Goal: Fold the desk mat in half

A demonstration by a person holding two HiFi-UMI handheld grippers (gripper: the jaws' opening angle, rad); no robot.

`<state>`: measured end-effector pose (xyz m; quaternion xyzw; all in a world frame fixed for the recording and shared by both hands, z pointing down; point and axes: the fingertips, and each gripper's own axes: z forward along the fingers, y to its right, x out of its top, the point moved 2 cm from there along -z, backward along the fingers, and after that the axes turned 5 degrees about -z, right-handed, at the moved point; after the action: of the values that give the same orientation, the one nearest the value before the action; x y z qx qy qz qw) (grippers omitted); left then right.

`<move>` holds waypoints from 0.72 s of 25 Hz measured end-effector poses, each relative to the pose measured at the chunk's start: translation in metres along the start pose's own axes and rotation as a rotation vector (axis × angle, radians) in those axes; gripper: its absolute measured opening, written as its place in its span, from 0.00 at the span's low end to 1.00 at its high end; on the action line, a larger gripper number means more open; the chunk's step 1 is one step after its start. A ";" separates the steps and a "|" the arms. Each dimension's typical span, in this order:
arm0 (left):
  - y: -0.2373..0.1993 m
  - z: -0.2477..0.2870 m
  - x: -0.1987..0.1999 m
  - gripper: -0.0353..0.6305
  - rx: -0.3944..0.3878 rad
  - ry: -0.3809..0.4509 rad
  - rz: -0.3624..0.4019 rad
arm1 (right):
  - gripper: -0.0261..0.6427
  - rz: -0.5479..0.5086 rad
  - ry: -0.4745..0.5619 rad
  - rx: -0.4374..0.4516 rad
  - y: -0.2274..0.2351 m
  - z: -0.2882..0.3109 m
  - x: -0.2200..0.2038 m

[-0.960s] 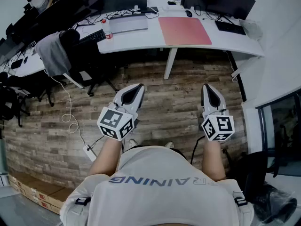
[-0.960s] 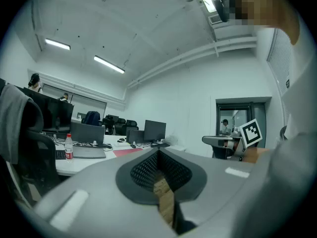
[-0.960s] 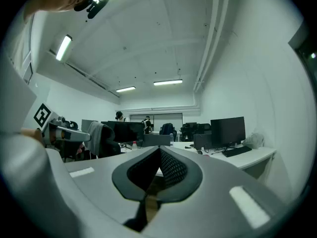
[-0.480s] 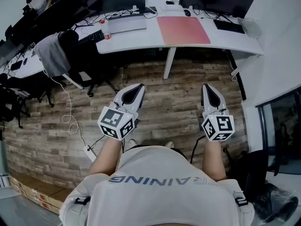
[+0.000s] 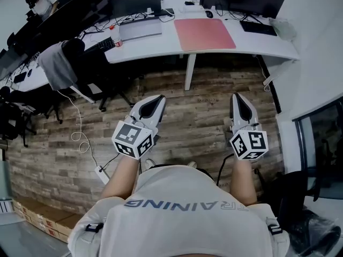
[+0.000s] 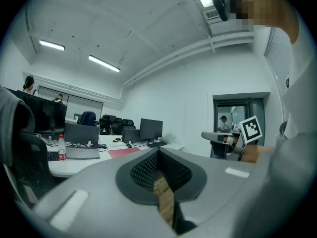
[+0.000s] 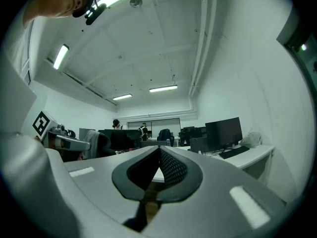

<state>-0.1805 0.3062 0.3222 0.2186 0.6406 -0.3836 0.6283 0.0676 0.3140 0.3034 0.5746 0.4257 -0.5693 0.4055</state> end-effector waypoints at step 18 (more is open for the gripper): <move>0.039 0.078 -0.028 0.05 0.048 -0.026 -0.025 | 0.06 0.043 -0.080 -0.041 0.108 -0.003 -0.047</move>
<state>-0.0979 0.2762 0.3473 0.2204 0.6256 -0.4093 0.6265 0.1718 0.2823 0.3483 0.5520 0.4081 -0.5742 0.4461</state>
